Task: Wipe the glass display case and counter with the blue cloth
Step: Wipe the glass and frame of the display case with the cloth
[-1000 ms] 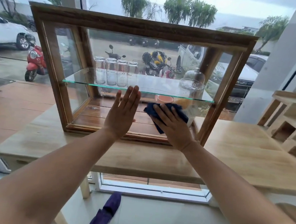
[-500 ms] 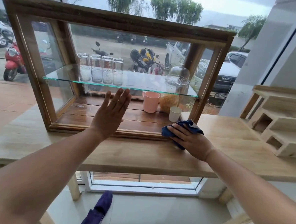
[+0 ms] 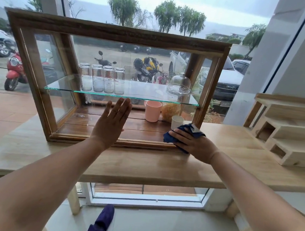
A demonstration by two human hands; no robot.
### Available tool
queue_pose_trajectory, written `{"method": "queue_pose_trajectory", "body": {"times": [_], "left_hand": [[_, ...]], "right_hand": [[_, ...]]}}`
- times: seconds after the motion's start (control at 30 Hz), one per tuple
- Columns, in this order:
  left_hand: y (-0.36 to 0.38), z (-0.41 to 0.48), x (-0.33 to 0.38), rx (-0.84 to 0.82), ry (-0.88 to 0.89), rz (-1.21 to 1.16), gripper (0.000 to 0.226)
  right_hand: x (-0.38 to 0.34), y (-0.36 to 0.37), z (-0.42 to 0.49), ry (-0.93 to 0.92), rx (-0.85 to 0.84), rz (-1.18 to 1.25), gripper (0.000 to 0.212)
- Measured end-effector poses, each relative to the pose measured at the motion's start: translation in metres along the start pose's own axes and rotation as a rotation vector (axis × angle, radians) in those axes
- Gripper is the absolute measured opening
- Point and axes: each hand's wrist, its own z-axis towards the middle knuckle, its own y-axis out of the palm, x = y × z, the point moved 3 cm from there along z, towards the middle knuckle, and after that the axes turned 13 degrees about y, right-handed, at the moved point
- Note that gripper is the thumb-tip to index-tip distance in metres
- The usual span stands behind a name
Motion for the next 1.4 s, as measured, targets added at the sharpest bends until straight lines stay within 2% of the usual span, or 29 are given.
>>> {"method": "queue_pose_trajectory", "body": {"times": [0.1,0.3,0.4,0.43,0.47,0.57,0.63,0.7,0.77,0.9,0.97,1.03,1.13,1.3,1.33,1.4], "left_hand": [[-0.002,0.001,0.004,-0.008,-0.022,0.041,0.117],[-0.005,0.001,0.003,0.003,-0.023,0.040,0.115],[-0.005,0.000,0.002,0.008,-0.019,0.032,0.113],[-0.004,0.000,0.001,0.012,-0.020,0.023,0.113],[-0.004,0.000,0.001,0.012,-0.019,0.018,0.113],[-0.003,-0.002,0.002,-0.019,0.005,0.035,0.110],[-0.003,-0.003,-0.003,-0.010,0.026,0.054,0.109],[-0.004,-0.004,-0.009,0.019,0.063,0.062,0.107],[-0.005,-0.006,-0.017,0.065,0.104,0.056,0.106],[-0.009,-0.008,-0.035,0.130,0.072,0.009,0.119],[-0.011,-0.005,-0.046,0.129,0.026,-0.012,0.124],[-0.011,-0.004,-0.051,0.109,0.028,-0.017,0.125],[-0.009,-0.004,-0.052,0.077,0.038,0.001,0.125],[-0.011,-0.005,-0.055,0.077,0.054,0.000,0.124],[-0.011,-0.006,-0.058,0.092,0.071,-0.005,0.122],[-0.013,-0.009,-0.069,0.138,0.075,-0.004,0.114]], "right_hand": [[0.031,-0.019,0.008,0.131,0.045,0.008,0.056],[0.105,-0.074,0.088,0.671,0.309,0.195,0.064],[0.092,-0.081,0.110,0.920,0.445,0.300,0.070],[0.075,-0.077,0.115,0.907,0.435,0.318,0.073],[0.051,-0.071,0.118,0.815,0.388,0.323,0.076],[-0.026,-0.044,0.096,0.361,0.187,0.215,0.078],[-0.045,-0.028,0.072,0.191,0.101,0.072,0.072],[-0.036,-0.023,0.066,0.085,0.094,0.027,0.065],[-0.010,-0.032,0.081,0.135,0.191,0.031,0.056],[0.052,-0.070,0.137,0.548,0.344,0.268,0.071],[0.067,-0.091,0.161,0.752,0.465,0.378,0.068],[0.061,-0.102,0.176,0.846,0.538,0.422,0.063],[0.019,-0.091,0.180,0.679,0.471,0.396,0.059],[-0.028,-0.057,0.140,0.145,0.260,0.131,0.060],[-0.024,-0.057,0.138,0.115,0.243,0.102,0.061],[-0.008,-0.068,0.148,0.186,0.262,0.107,0.060]]}}
